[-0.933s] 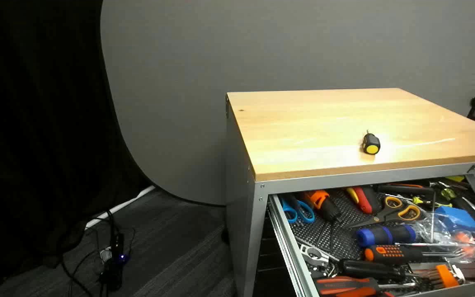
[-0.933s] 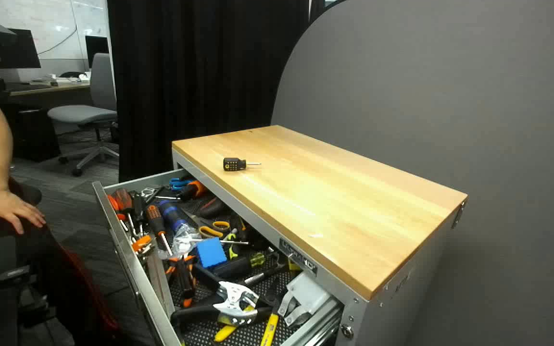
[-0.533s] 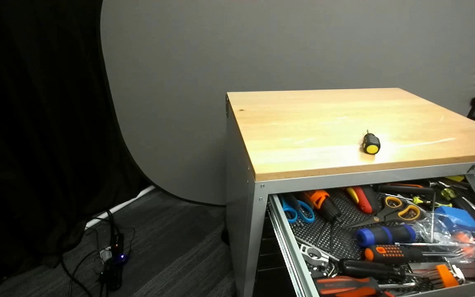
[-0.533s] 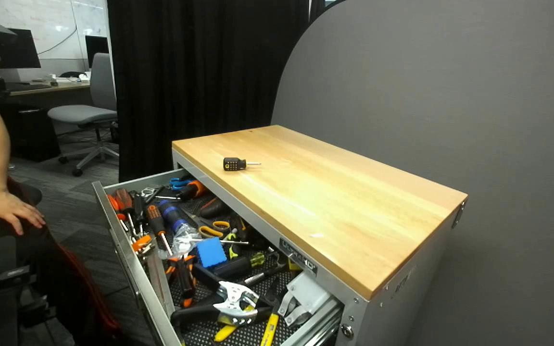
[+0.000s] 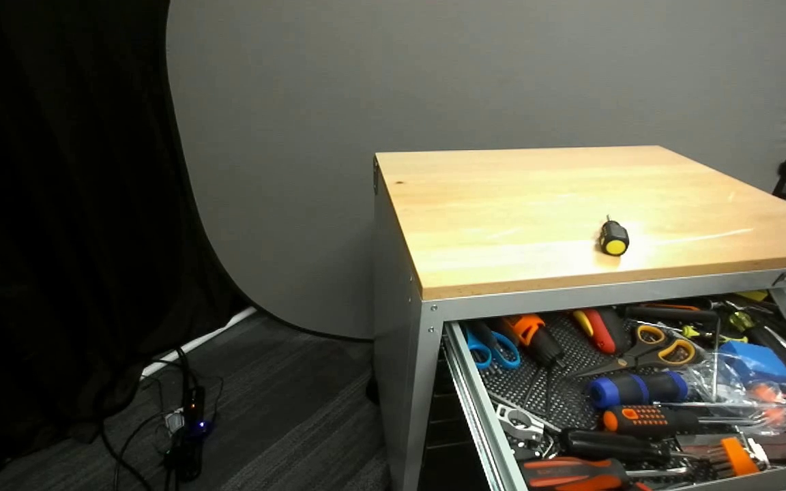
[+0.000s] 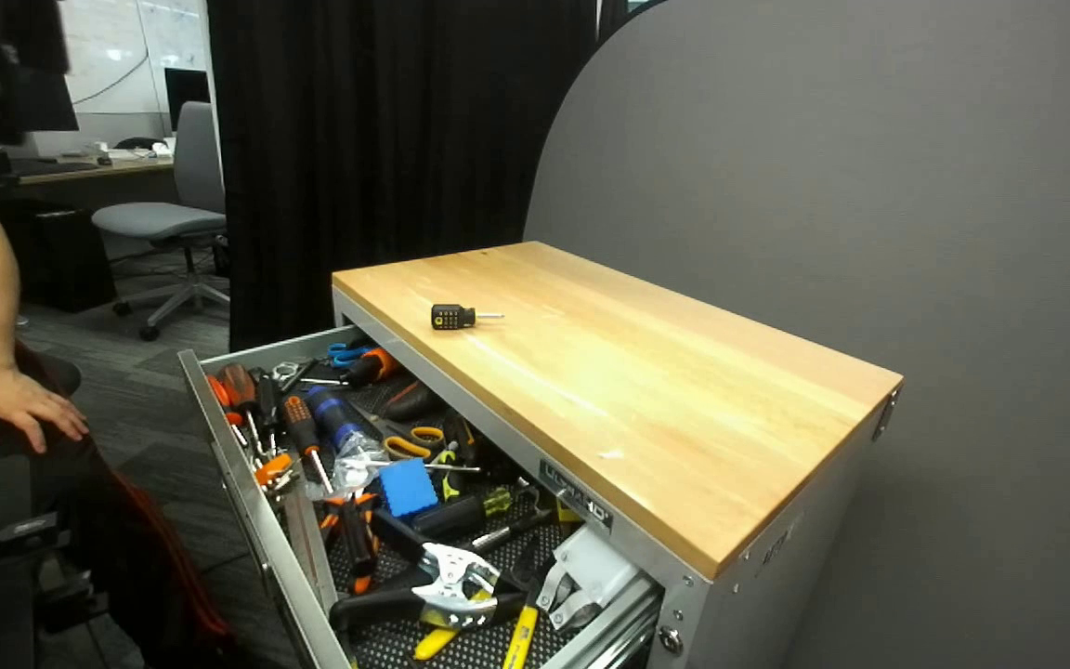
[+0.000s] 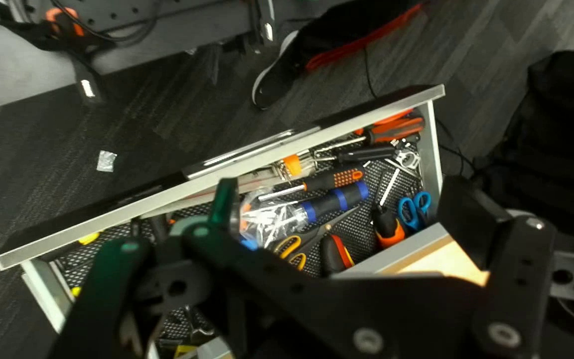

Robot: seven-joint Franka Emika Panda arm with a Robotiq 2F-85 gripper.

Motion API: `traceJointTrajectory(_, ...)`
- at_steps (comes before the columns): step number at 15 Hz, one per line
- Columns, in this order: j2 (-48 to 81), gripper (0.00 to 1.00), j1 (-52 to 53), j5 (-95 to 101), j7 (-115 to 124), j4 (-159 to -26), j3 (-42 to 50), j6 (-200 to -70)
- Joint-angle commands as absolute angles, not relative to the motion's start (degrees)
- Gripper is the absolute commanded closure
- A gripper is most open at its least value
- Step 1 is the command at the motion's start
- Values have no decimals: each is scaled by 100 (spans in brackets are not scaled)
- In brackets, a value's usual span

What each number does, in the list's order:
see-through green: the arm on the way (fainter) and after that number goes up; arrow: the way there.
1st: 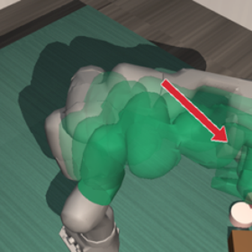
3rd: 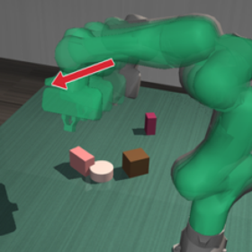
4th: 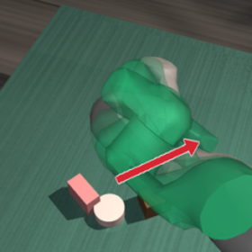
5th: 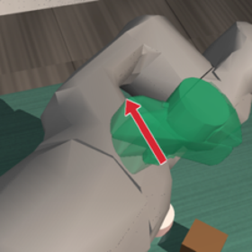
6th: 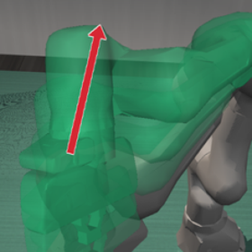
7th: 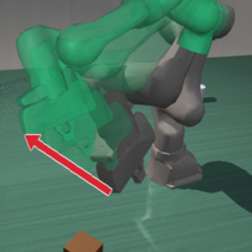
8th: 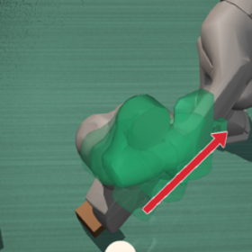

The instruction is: Put the screwdriver in the drawer and then close the drawer

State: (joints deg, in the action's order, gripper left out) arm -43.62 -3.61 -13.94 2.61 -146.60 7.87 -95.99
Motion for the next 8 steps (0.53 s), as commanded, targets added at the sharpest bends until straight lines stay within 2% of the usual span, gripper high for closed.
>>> traceJointTrajectory(1, -3687, 0, -161, -2133, 759, -14534, 133, -10677)
traceJointTrajectory(8, -2355, 0, 202, -1935, 1797, -14230, -1062, -13010)
